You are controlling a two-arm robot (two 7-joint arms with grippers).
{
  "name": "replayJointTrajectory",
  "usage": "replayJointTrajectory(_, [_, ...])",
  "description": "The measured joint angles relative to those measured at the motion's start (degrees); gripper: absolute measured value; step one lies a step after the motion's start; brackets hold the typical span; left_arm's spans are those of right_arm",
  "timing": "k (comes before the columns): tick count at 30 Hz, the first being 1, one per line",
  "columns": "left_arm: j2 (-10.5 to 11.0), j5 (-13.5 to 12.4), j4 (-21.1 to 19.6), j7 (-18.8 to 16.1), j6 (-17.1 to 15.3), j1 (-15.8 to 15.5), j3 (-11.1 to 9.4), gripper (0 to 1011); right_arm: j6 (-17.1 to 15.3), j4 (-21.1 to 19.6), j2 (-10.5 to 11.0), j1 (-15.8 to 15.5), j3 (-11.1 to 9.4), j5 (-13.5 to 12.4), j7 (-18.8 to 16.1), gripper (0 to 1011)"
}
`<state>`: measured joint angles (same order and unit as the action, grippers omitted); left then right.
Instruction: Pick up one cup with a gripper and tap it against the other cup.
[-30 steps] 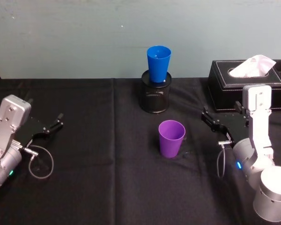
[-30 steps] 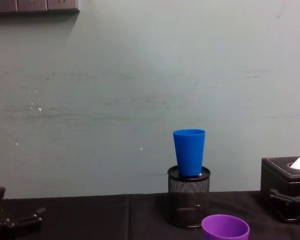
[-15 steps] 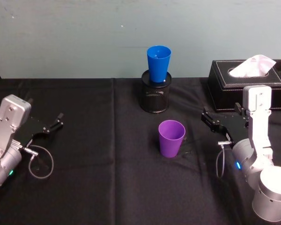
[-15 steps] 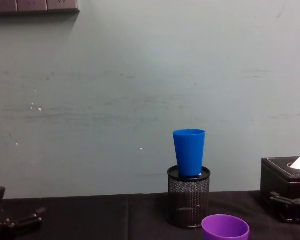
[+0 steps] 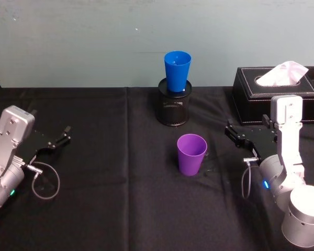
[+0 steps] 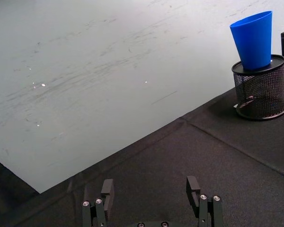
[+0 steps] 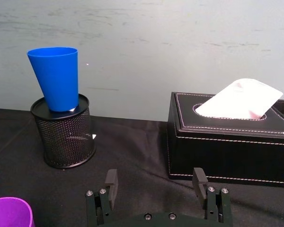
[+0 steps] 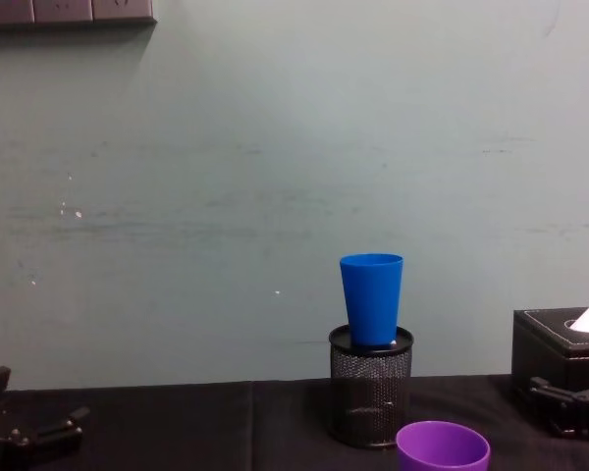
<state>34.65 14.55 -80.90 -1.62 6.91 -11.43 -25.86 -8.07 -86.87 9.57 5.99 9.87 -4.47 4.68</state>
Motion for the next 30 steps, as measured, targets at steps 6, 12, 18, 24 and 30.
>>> replayJointTrajectory(6, [0.0, 0.0, 0.0, 0.0, 0.0, 0.0, 0.0, 1000, -0.04, -0.03, 0.03, 0.0, 0.03, 0.05, 0.05, 1002])
replayJointTrajectory(12, [0.0, 0.0, 0.0, 0.0, 0.0, 0.0, 0.0, 1000, -0.09, -0.06, 0.06, 0.0, 0.08, 0.11, 0.08, 1002])
replayJointTrajectory(18, [0.0, 0.0, 0.0, 0.0, 0.0, 0.0, 0.0, 1000, -0.12, -0.07, 0.08, 0.0, 0.1, 0.13, 0.11, 1002])
replayJointTrajectory(24, [0.0, 0.0, 0.0, 0.0, 0.0, 0.0, 0.0, 1000, -0.12, -0.07, 0.08, 0.0, 0.1, 0.13, 0.14, 1002])
replayJointTrajectory(30, [0.0, 0.0, 0.0, 0.0, 0.0, 0.0, 0.0, 1000, -0.12, -0.07, 0.08, 0.0, 0.1, 0.13, 0.15, 1002])
